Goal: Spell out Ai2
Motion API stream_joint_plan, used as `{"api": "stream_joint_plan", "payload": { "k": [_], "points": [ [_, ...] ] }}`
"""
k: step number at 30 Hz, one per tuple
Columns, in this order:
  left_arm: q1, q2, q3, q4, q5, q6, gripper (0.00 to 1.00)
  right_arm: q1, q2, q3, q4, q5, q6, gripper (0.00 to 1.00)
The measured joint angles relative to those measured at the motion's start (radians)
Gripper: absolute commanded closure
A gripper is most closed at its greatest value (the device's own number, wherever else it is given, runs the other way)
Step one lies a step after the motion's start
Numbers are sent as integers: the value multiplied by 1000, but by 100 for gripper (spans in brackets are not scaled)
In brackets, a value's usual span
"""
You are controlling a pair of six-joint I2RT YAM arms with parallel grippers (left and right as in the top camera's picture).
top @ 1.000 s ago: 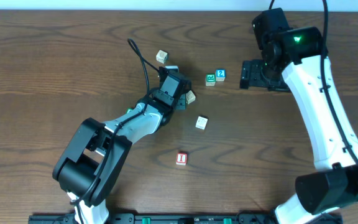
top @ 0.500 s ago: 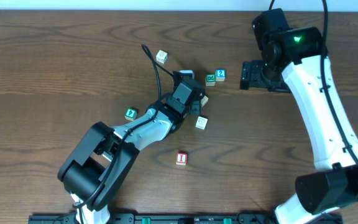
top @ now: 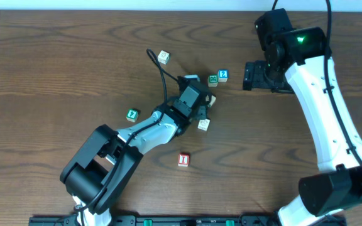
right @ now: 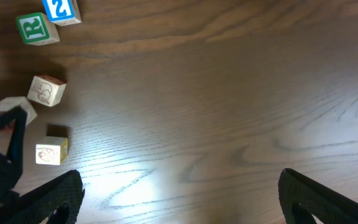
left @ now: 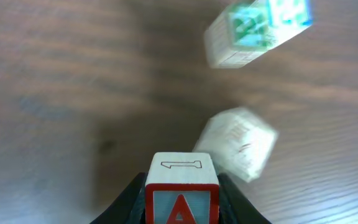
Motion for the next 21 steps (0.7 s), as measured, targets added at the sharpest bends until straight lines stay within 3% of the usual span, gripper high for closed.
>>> {"api": "stream_joint_plan", "payload": {
  "k": [10, 21],
  "points": [
    [74, 0, 219, -368, -95, 148, 94, 0, 0, 0, 0, 2, 0, 1],
    [117, 11, 252, -443, -211, 245, 94, 0, 0, 0, -30, -40, 15, 1]
  ]
}}
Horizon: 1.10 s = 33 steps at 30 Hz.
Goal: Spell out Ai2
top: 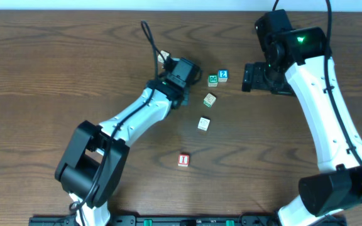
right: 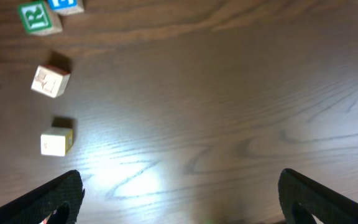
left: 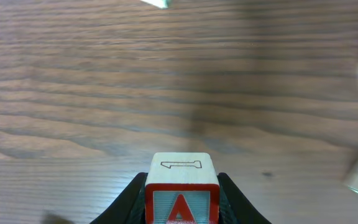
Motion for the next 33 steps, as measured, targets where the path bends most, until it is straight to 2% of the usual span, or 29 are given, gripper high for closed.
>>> {"api": "stream_joint_plan", "payload": {
  "k": [8, 16, 26, 30, 33],
  "points": [
    [105, 64, 0, -17, 89, 2, 94, 53, 0, 0, -27, -10, 54, 1],
    [106, 65, 0, -56, 158, 6, 94, 118, 0, 0, -56, -9, 90, 1],
    [106, 65, 0, -64, 193, 17, 82, 118, 0, 0, -64, -4, 106, 1],
    [106, 65, 0, -63, 193, 17, 81, 118, 0, 0, -64, -1, 109, 1],
    [106, 65, 0, -60, 193, 17, 75, 118, 0, 0, -64, 2, 109, 1]
  ]
}}
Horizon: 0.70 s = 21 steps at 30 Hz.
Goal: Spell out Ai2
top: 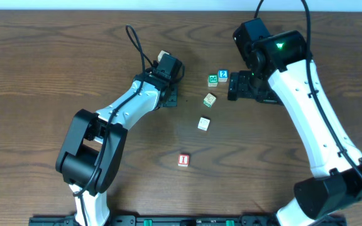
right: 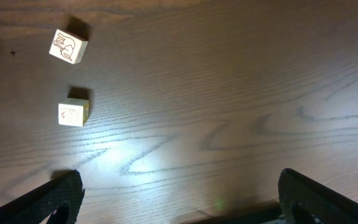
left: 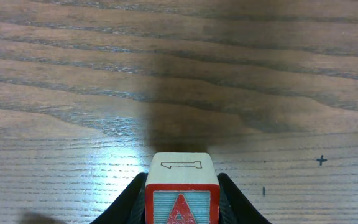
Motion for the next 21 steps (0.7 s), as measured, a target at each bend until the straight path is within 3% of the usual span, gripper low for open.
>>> {"api": "stream_joint_plan", "payload": {
  "k": [21],
  "points": [
    [0, 0, 1, 6, -13, 3, 50, 0, 0, 0, -2, 23, 3, 1]
  ]
}}
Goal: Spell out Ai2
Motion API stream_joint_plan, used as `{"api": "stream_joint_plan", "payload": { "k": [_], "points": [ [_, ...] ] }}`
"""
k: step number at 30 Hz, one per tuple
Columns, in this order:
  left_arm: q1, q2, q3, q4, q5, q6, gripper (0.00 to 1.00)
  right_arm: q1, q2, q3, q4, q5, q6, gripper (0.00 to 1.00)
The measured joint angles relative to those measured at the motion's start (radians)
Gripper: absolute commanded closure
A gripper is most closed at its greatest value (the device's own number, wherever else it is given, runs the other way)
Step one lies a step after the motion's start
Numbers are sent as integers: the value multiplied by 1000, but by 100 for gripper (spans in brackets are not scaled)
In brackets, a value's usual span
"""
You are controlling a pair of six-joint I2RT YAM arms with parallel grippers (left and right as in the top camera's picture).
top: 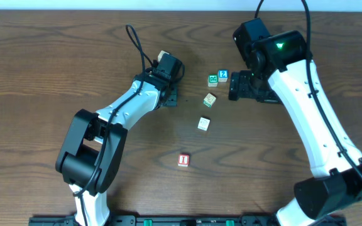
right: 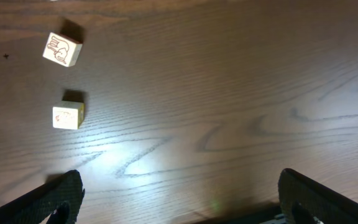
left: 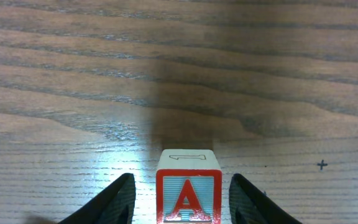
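Observation:
The red-framed A block [left: 188, 193] stands on the wood table between the spread fingers of my left gripper [left: 182, 208], which is open with a gap on each side of the block. In the overhead view that gripper [top: 169, 95] covers the block. The blue 2 block [top: 223, 75] sits to its right, next to a green block [top: 213, 79]. The red I block [top: 183, 159] lies nearer the front. My right gripper [top: 246, 86] hangs open just right of the 2 block, its fingers [right: 61, 194] wide apart over bare wood.
Two pale blocks [top: 209, 99] [top: 203, 123] lie between the A block's spot and the I block; they also show in the right wrist view [right: 62, 50] [right: 68, 116]. Another pale block [top: 163, 56] peeks out behind the left wrist.
My left gripper has opened and let go of the A block, which now stands on the table between the fingers. The right arm has barely shifted.
My left gripper held the A block above the pale blocks mid-table. Then it was further back and left with the block. Then it was low over the table left of the green block, while the right arm had come closer to the 2 block. Now the A block is let go.

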Motion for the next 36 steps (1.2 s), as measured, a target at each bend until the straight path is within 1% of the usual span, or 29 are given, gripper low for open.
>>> {"api": "stream_joint_plan", "payload": {
  "k": [4, 8, 11, 12, 14, 15, 19, 24, 27, 30, 33, 36],
  "points": [
    [0, -6, 14, -16, -11, 2, 42, 0, 0, 0, 1, 11, 0, 1],
    [0, -64, 37, -47, -19, 3, 33, 0, 0, 0, 3, 15, 0, 1],
    [0, -135, 61, -73, -23, 21, 21, -1, 0, 0, 2, 16, 0, 4],
    [0, -170, 69, -85, -27, 28, 17, -1, 0, 0, 3, 17, 0, 3],
    [0, -238, 77, -119, -46, 38, 3, 2, -6, -2, 10, 19, 1, 1],
    [0, -270, 79, -142, -60, 43, 5, 5, -16, -4, 16, 21, 0, 1],
    [0, -386, 80, -233, -124, 49, 5, 24, -109, -10, 11, 26, 0, 1],
    [0, -568, 81, -347, -180, 49, 5, 29, -306, -9, -70, 32, 0, 1],
    [0, -699, 98, -457, -214, 49, 5, 29, -388, -9, -111, 32, -5, 1],
    [0, -835, 163, -625, -259, 50, 5, 31, -445, -23, -110, 21, -27, 1],
    [0, -916, 224, -766, -281, 50, 5, 56, -489, -82, -106, 11, -42, 1],
    [1, -949, 260, -840, -273, 49, 5, 99, -527, -179, -77, -2, -48, 1]
  ]
}}
